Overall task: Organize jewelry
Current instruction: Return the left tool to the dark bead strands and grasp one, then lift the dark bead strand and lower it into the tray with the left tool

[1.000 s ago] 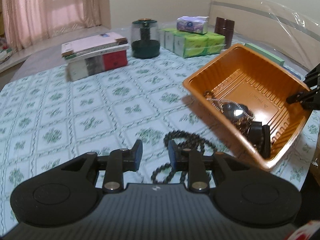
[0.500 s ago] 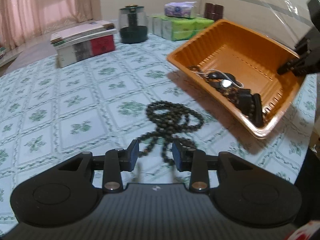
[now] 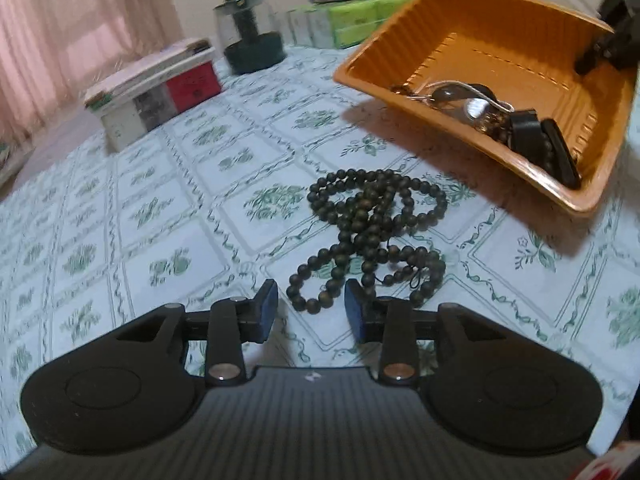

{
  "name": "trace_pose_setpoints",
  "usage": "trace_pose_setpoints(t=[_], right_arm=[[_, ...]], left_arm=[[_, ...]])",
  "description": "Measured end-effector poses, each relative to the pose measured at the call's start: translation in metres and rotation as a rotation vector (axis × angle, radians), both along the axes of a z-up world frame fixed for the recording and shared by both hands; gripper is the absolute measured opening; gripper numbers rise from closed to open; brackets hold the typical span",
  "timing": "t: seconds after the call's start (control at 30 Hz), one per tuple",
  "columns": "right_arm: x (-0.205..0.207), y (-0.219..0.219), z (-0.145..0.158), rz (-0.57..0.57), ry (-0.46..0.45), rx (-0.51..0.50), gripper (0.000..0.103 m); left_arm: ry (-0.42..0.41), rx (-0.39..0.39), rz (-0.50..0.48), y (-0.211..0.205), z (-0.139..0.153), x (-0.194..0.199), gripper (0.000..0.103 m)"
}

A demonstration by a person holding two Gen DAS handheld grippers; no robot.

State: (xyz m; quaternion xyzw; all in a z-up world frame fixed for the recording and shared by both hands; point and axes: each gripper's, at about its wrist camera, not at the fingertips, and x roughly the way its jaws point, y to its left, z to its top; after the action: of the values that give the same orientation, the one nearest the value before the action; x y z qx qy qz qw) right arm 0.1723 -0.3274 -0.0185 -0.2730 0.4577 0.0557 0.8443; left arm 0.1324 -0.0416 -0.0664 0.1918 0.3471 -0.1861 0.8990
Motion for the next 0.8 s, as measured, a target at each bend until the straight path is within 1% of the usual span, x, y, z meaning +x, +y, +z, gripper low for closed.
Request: trace_pose_setpoints(t=[0.1,0.17,0.23,0.4,0.47,0.53,0.6,0.7,0.8], right_arm=[[0.000,0.001,0.000,0.000,0.001,-0.002,0.010],[0.000,0.000,0.000,-0.001,0.001,-0.001,0.010],[0.000,0.001,0.000,-0.001,0.000,-0.002,0.010],[0.000,0.001,0.000,-0.001,0.001,-0.001,0.010],[0.000,0.001,0.000,-0.001,0.001,0.000,0.010],[0.000,0.001,0.000,0.000,-0.001,-0.002,0.010],[0.000,0.001,0.000,0.000,-0.002,-0.003,0.010],[-0.001,0.001,0.001,0.001,-0.004,-0.004,0.010],[-0.001,0.001,0.001,0.001,-0.004,-0.005,0.010]], left_arm=[[-0.036,0.067,-0.065,-0.008,-0.002,0.000,0.032],[-0.043,0.095,-0.098,-0.014,-0.004,0.004,0.031],[-0.026,0.091,-0.115,-0.016,-0.005,0.009,0.024],[-0.006,0.074,-0.127,-0.016,-0.006,0.015,0.022],[0.001,0.066,-0.125,-0.016,-0.005,0.015,0.019],[-0.002,0.084,-0.132,-0.018,-0.005,0.013,0.011],[-0.010,0.107,-0.130,-0.018,-0.006,0.012,0.006],[-0.001,0.089,-0.131,-0.014,-0.001,0.009,0.006],[-0.025,0.083,-0.119,-0.009,0.007,0.005,0.006]])
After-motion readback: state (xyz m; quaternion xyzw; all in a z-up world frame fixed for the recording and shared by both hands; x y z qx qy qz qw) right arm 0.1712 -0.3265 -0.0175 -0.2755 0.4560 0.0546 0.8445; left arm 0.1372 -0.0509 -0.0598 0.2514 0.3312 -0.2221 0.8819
